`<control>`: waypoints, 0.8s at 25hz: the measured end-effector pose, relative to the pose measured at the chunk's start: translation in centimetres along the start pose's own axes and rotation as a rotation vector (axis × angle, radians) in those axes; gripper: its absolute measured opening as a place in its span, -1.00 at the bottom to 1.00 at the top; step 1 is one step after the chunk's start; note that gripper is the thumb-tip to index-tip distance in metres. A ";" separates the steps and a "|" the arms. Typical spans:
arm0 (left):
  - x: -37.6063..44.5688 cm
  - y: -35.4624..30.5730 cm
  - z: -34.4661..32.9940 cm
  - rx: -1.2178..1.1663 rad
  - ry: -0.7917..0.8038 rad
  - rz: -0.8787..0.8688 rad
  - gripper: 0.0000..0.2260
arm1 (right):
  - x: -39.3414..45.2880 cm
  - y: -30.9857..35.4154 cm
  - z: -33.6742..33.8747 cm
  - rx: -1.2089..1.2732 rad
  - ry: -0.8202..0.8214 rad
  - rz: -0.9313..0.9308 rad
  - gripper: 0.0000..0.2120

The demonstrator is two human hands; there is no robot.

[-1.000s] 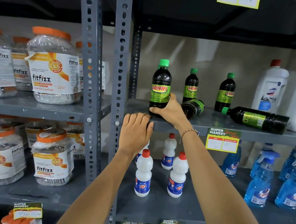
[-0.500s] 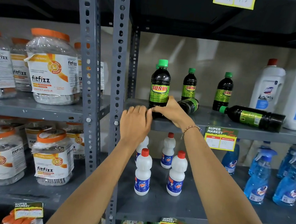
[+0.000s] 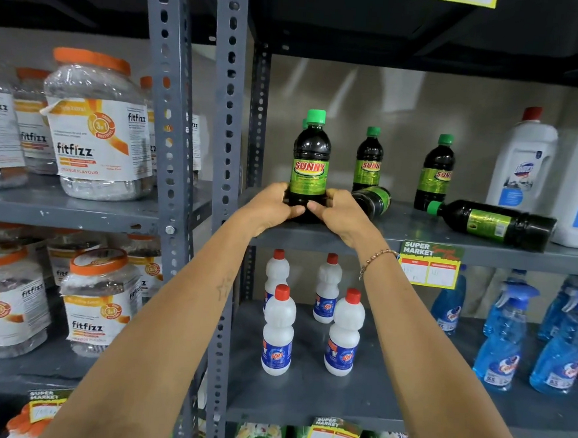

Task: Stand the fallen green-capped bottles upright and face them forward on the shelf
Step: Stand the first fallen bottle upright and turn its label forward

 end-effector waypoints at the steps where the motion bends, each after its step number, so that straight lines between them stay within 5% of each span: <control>1: -0.1 -0.1 0.0 0.013 -0.019 -0.006 -0.59 | 0.0 0.0 0.0 -0.005 -0.001 -0.004 -0.67; 20: -3.0 -0.2 0.8 -0.032 0.009 -0.112 -0.52 | -3.1 1.1 0.9 0.024 0.045 0.067 -0.65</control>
Point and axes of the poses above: each hand's wrist, its own x-axis towards the middle knuckle, its own z-axis out of the back of the hand, y = z × x, the point moved 2 cm from there along x, towards the middle knuckle, and after that the axes turned 10 degrees about -x, right-handed, at the moved point
